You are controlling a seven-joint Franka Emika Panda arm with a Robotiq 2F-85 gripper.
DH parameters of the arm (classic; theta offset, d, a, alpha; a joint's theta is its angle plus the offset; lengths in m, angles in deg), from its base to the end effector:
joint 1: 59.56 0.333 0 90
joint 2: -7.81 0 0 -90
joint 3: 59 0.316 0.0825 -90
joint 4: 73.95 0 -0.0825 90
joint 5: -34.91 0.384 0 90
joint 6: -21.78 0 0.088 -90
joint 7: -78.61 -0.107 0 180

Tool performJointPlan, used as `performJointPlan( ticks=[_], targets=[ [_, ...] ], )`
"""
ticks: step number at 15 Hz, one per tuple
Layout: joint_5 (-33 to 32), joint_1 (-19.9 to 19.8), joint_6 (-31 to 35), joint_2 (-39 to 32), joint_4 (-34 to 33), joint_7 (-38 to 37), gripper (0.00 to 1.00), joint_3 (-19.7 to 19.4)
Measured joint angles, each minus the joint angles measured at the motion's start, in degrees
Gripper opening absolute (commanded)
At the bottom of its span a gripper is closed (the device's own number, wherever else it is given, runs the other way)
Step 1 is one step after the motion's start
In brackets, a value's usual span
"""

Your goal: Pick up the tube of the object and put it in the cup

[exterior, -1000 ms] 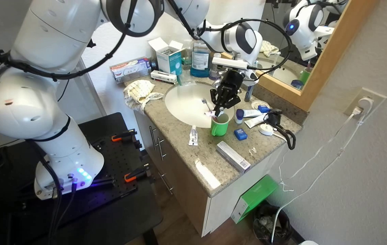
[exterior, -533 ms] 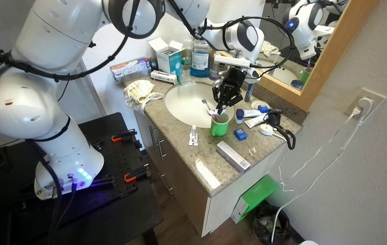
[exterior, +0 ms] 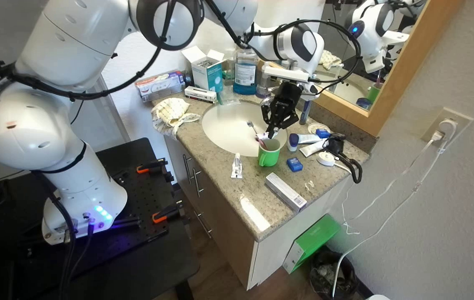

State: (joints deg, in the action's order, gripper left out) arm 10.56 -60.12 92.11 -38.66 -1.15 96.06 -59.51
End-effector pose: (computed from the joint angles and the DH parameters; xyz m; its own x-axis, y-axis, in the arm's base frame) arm 0.6431 -0.0645 0.2489 0.5822 0.1264 -0.8031 0.3791 -0.9161 0.1307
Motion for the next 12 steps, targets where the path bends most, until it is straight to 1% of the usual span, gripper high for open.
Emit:
performJointPlan(
  ticks=[6,7,8,9,11,12],
  targets=[
    [0.0,0.1,-5.0,-2.4,-5.2,2.6,0.02,0.0],
    [0.0,0.1,-5.4,-2.5,-5.8,2.6,0.04,0.0],
    [0.0,0.2,-5.7,-2.6,-6.2,2.6,0.33,0.0],
    [0.0,0.2,-6.0,-2.6,-6.5,2.6,0.35,0.0],
    [0.0,0.4,-6.6,-2.6,-7.1,2.6,0.47,0.0],
    [0.0,0.4,-6.6,-2.6,-7.3,2.6,0.56,0.0]
  ],
)
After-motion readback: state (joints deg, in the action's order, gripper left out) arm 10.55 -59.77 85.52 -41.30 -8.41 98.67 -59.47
